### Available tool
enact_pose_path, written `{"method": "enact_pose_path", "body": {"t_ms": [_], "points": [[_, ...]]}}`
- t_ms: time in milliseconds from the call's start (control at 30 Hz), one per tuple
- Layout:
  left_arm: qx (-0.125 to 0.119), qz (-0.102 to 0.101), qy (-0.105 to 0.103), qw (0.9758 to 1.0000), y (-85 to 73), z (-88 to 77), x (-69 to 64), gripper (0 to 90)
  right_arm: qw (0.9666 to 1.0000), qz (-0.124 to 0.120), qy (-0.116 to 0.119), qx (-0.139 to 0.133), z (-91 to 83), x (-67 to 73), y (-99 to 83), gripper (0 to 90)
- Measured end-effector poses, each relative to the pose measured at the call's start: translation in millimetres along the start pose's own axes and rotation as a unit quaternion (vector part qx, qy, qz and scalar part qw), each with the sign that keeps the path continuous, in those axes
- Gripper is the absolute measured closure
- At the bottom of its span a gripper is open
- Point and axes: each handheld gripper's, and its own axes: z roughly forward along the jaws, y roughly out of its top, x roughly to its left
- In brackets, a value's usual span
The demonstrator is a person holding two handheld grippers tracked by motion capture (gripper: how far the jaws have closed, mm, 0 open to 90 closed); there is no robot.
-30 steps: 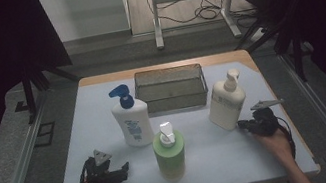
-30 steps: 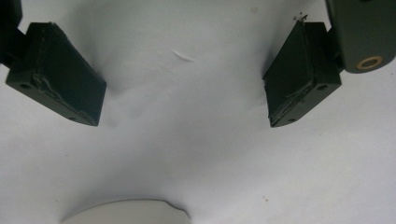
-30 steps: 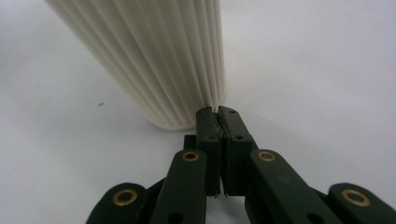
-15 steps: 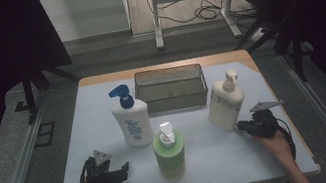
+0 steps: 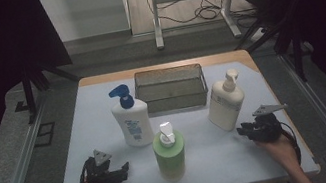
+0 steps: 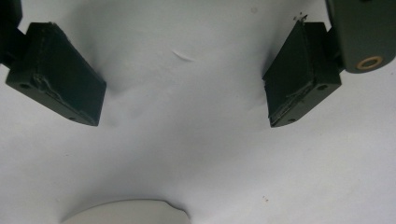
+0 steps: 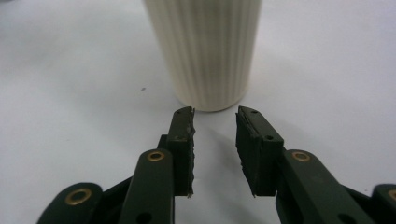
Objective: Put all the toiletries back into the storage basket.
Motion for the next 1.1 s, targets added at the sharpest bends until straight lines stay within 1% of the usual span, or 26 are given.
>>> {"method": "enact_pose_path", "body": {"t_ms": [33, 100, 233, 400, 500, 533, 567, 700, 767, 800, 900, 967, 1100], "points": [[0.0, 0.0, 0.0, 1.0, 0.0, 0.0, 0.0, 12.3, 1.0, -0.005, 0.002, -0.002, -2.5, 3.2, 1.6, 63.9], [-0.001, -0.001, 0.0, 1.0, 0.0, 0.2, -0.2, 12.3, 1.0, -0.008, 0.002, -0.004, -4.2, 4.5, 2.6, 63.4], [0.0, 0.0, 0.0, 1.0, -0.1, 0.0, 0.0, 12.3, 0.9998, -0.011, 0.004, -0.017, -12.9, 9.0, 8.4, 60.5], [-0.001, -0.001, 0.0, 1.0, -0.1, 0.1, -0.2, 12.3, 0.9996, -0.014, 0.006, -0.023, -16.6, 11.0, 12.7, 58.6], [0.0, 0.0, 0.0, 1.0, -0.1, 0.0, -0.1, 12.3, 0.9996, -0.013, 0.005, -0.025, -19.2, 11.8, 18.1, 53.0], [-0.001, 0.0, 0.0, 1.0, -0.1, 0.0, -0.1, 12.3, 0.9996, -0.013, 0.005, -0.025, -19.2, 11.8, 18.1, 53.0], [-0.002, -0.002, 0.0, 1.0, -0.1, 0.2, -0.3, 12.3, 0.9995, -0.014, 0.003, -0.028, -20.9, 12.3, 21.7, 50.1], [-0.002, -0.001, 0.0, 1.0, -0.1, 0.2, -0.2, 12.3, 0.9993, -0.016, 0.004, -0.033, -24.0, 13.5, 27.7, 47.3], [-0.002, -0.001, 0.0, 1.0, -0.1, 0.2, -0.2, 12.3, 0.9992, -0.022, 0.003, -0.034, -25.0, 14.2, 31.7, 45.2], [-0.001, -0.001, 0.0, 1.0, -0.1, 0.1, -0.2, 12.3, 0.9991, -0.026, 0.005, -0.033, -25.4, 14.9, 35.4, 42.7], [-0.002, -0.002, 0.0, 1.0, -0.1, 0.2, -0.2, 12.3, 0.9991, -0.03, 0.006, -0.03, -25.5, 15.6, 39.1, 40.3], [-0.001, -0.001, 0.0, 1.0, -0.1, 0.2, -0.2, 12.3, 0.9989, -0.039, 0.003, -0.028, -25.5, 16.4, 43.7, 38.3], [-0.002, -0.002, 0.0, 1.0, -0.1, 0.2, -0.2, 12.3, 0.9987, -0.043, -0.002, -0.027, -25.4, 16.9, 48.7, 35.6]]}}
